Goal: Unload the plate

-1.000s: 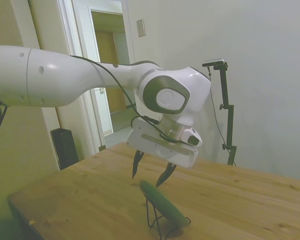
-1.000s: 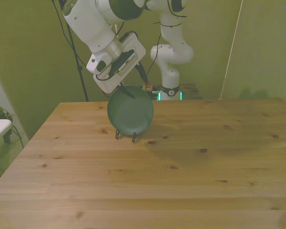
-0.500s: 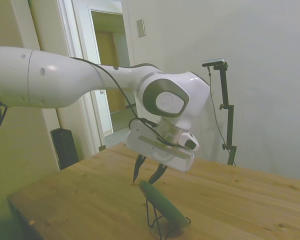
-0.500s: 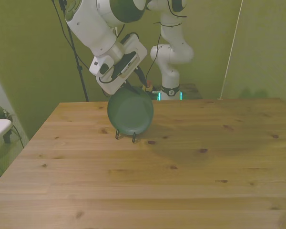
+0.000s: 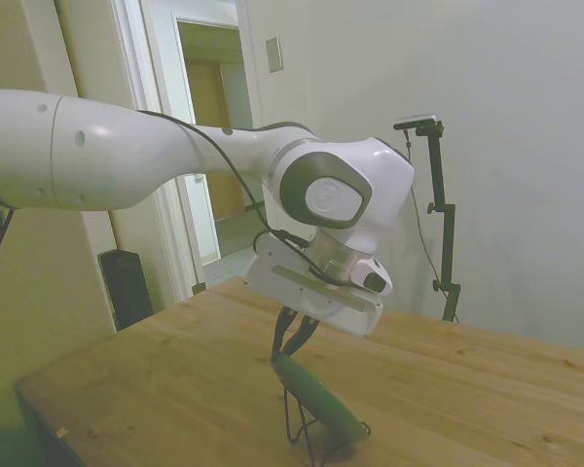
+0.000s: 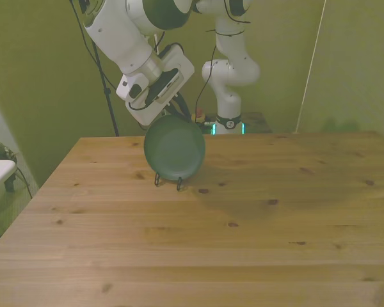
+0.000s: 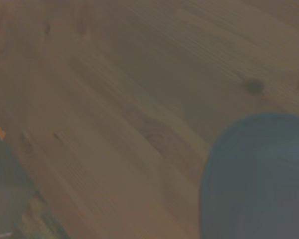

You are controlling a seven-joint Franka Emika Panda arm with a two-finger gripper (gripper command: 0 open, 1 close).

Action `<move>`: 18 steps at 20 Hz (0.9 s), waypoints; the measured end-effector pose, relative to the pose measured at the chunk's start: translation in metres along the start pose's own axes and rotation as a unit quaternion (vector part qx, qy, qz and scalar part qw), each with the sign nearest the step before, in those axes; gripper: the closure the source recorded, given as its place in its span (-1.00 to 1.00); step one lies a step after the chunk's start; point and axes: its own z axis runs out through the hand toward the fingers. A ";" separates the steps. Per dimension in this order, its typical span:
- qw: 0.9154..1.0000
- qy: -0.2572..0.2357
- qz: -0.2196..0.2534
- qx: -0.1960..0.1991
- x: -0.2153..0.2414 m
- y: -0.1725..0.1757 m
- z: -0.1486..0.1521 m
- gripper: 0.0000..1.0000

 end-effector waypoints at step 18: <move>1.000 0.027 -0.014 -0.006 -0.021 -0.022 -0.043 1.00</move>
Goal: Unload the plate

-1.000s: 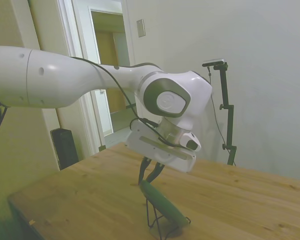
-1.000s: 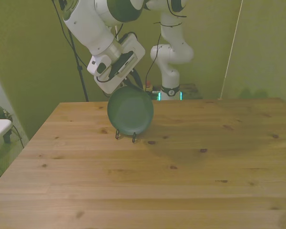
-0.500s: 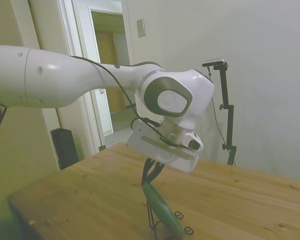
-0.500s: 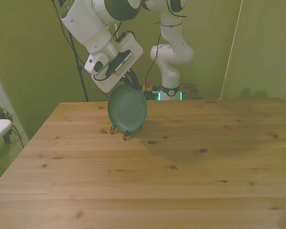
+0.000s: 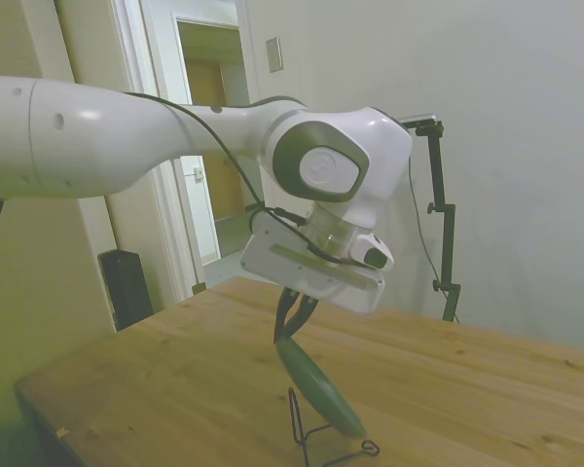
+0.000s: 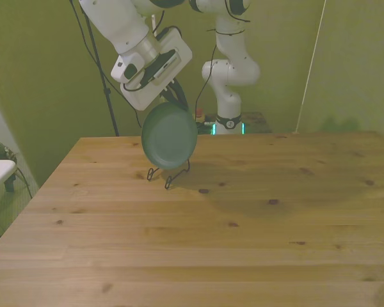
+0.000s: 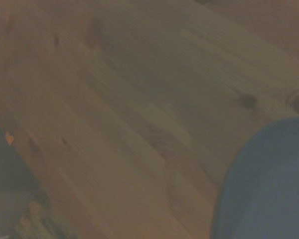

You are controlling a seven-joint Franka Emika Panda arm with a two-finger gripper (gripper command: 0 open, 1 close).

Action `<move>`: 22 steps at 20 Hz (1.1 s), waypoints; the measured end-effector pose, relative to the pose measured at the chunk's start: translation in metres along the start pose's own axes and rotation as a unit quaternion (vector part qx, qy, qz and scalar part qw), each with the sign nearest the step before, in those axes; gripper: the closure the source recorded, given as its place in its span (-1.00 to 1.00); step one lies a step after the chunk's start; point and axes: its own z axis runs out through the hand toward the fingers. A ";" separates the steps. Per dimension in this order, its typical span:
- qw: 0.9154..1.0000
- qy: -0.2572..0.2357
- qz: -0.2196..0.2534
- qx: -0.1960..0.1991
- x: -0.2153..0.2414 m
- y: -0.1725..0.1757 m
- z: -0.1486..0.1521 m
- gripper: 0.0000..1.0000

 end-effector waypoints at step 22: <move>0.985 0.139 0.071 -0.069 0.193 -0.171 0.071 1.00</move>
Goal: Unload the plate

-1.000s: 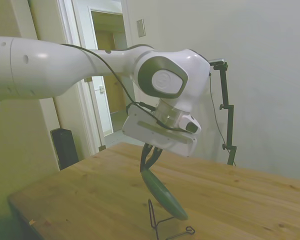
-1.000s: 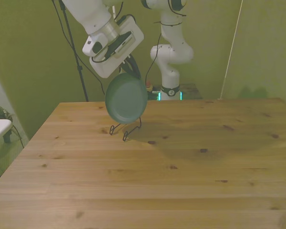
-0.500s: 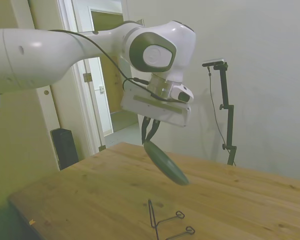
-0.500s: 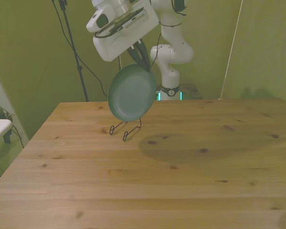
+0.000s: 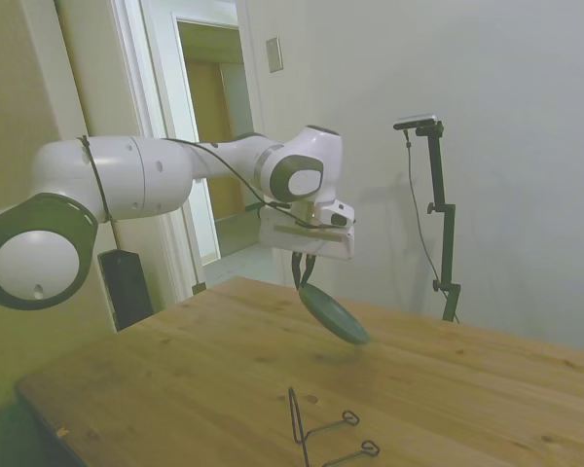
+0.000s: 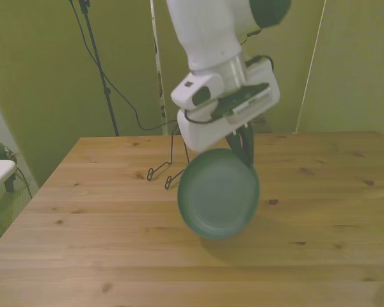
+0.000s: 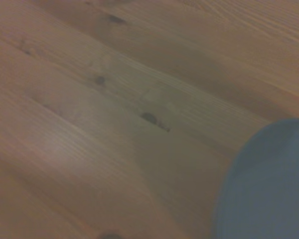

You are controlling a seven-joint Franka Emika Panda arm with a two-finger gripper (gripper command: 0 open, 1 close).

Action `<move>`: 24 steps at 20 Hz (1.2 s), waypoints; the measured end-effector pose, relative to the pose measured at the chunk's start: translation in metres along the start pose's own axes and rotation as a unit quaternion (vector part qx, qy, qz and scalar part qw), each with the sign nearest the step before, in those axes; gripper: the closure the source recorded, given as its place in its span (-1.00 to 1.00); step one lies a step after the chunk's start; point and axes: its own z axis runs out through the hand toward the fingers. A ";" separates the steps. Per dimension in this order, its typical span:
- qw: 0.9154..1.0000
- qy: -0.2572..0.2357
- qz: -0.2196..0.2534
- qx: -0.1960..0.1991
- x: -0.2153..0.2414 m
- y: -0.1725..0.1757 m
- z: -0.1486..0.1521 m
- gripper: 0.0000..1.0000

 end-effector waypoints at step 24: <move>0.999 0.002 0.010 -0.052 -0.027 0.000 0.123 -1.00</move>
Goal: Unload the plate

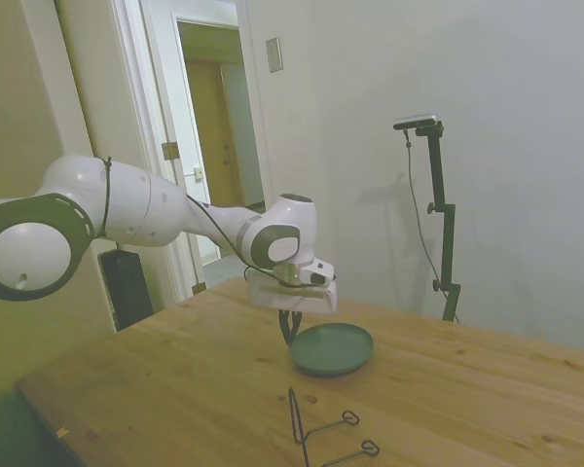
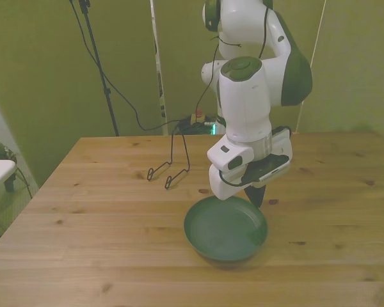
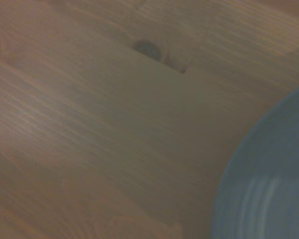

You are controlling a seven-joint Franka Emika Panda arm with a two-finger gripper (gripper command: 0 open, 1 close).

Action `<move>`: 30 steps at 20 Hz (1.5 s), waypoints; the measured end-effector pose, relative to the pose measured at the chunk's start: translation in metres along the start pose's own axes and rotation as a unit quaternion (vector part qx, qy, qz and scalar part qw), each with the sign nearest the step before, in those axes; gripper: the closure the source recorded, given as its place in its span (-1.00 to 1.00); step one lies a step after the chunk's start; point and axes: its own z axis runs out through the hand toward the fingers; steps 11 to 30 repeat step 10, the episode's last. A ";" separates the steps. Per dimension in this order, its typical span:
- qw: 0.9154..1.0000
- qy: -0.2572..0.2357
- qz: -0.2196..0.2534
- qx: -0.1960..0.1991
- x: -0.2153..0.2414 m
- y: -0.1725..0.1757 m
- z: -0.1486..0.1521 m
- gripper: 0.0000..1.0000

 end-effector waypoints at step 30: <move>1.000 0.013 -0.009 0.011 -0.030 -0.008 -0.080 -1.00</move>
